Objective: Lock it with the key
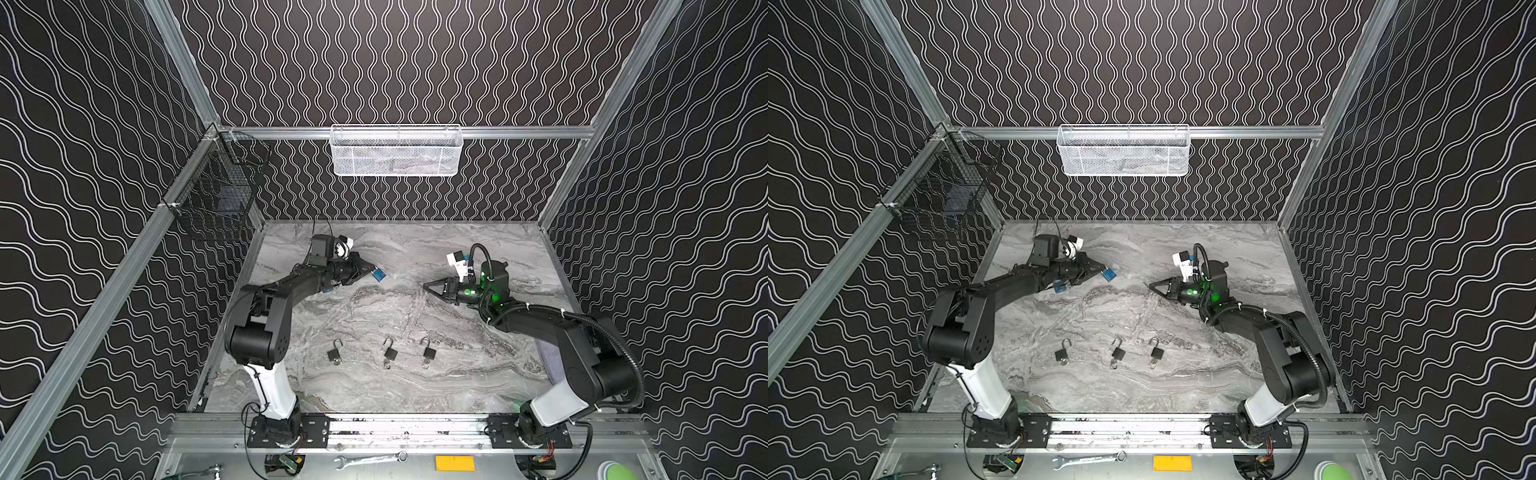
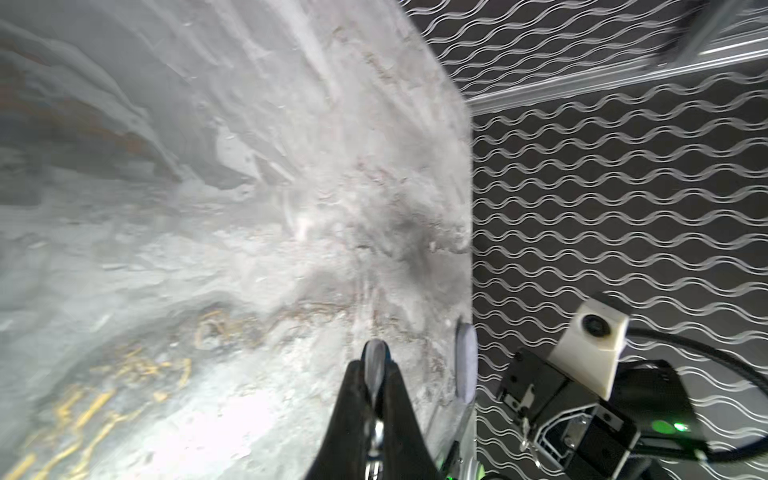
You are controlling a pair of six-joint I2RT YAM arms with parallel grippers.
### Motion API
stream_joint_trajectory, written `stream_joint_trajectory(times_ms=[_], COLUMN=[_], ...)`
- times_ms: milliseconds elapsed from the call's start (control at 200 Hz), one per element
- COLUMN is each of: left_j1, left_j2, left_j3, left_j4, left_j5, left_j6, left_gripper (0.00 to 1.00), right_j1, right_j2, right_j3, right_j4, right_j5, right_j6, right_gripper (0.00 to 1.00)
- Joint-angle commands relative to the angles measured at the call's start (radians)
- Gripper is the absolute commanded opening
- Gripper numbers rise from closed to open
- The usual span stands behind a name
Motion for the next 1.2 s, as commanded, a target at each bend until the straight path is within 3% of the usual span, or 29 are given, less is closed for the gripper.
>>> stream_joint_trajectory(times_ms=[0,360,656,911,1196], left_j1=[0.017,0.071,0.077,0.094,0.103], left_j2=[0.057,0.243,0.305,0.333,0.368], left_j3=[0.073,0.335,0.390,0.447,0.469], left_j4=[-0.168,-0.434,-0.511,-0.595,-0.596], left_j5=[-0.009,-0.066,-0.084,-0.093,-0.077], left_j6=[0.106,0.237,0.295,0.346,0.345], left_gripper=[0.00,0.00,0.00,0.00,0.00], right_j1=[0.002,0.011,0.021,0.042,0.047], right_j2=[0.042,0.156,0.205,0.230,0.265], right_j3=[0.029,0.086,0.134,0.208,0.262], right_j4=[-0.080,-0.005,0.009,-0.088,-0.083], right_j5=[0.005,-0.007,-0.016,-0.001,0.027], right_j6=[-0.078,-0.034,-0.017,-0.061,-0.027], right_gripper=[0.00,0.00,0.00,0.00,0.00])
